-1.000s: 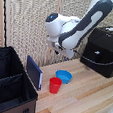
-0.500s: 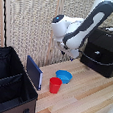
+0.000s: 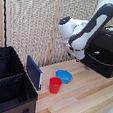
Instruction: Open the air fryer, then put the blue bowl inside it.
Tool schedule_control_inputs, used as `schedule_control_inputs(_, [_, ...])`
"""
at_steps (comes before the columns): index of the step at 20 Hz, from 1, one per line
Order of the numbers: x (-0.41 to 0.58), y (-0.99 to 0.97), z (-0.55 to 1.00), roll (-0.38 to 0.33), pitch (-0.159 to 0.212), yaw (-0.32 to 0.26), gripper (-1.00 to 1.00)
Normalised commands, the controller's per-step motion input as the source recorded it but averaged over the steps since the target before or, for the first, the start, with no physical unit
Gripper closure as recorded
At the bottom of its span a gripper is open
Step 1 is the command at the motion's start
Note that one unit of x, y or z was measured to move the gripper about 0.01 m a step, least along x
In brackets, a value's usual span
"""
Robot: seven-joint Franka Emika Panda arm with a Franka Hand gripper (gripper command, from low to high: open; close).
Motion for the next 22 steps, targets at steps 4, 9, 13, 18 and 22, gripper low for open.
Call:
schedule_control_inputs(4, [-0.166, -0.51, -0.20, -0.114, -0.027, 0.085, -1.00])
schedule_control_inputs(9, [-0.152, -0.52, -0.20, -0.114, -0.019, 0.119, -1.00])
schedule_control_inputs(13, [-0.159, -0.50, -0.19, -0.118, -0.005, 0.123, -1.00])
schedule_control_inputs(18, [-0.103, -0.50, -0.17, -0.118, 0.000, 0.138, -1.00])
schedule_control_inputs(22, [-0.011, -0.51, -0.13, -0.119, 0.000, 0.197, -1.00])
